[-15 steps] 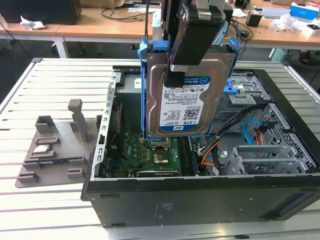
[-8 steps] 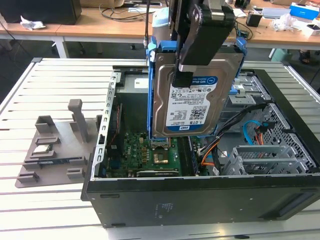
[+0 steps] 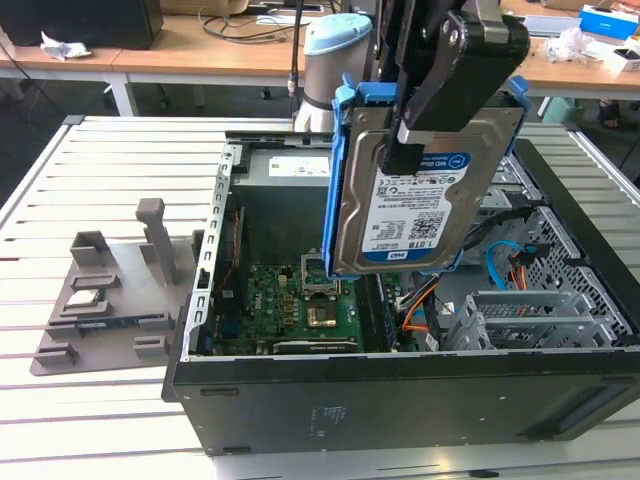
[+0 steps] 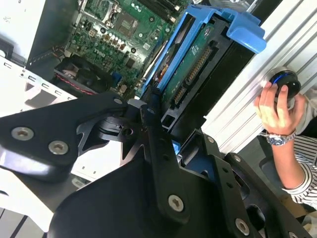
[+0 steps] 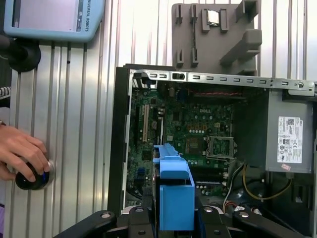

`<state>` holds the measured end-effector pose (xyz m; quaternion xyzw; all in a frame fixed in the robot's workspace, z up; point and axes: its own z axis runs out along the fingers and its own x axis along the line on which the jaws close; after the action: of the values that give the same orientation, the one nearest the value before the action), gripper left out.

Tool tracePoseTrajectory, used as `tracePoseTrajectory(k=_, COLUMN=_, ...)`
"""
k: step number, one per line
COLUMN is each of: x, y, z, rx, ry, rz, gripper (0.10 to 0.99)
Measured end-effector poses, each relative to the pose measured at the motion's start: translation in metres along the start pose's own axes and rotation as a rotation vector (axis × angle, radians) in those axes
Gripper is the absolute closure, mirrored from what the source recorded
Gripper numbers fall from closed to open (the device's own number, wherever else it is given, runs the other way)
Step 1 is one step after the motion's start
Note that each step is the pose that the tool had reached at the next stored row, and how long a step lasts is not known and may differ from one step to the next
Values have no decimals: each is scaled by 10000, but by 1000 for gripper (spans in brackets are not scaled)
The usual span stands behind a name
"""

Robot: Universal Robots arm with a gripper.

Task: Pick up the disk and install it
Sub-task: 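Pick up the disk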

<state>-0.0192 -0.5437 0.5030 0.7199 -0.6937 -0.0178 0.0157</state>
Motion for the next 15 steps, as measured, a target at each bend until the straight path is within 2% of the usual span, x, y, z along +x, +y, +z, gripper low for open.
tracePoseTrajectory(k=1, x=1, y=-33, z=-2, rx=0, ry=1, rz=-1, gripper=722)
tracePoseTrajectory(k=2, x=4, y=-103, z=-5, rx=0, ry=0, rz=0, gripper=722)
tracePoseTrajectory(k=10, x=14, y=-397, z=-19, rx=0, ry=0, rz=-1, gripper=722)
tracePoseTrajectory(k=15, x=19, y=-528, z=-25, rx=0, ry=0, rz=0, gripper=722)
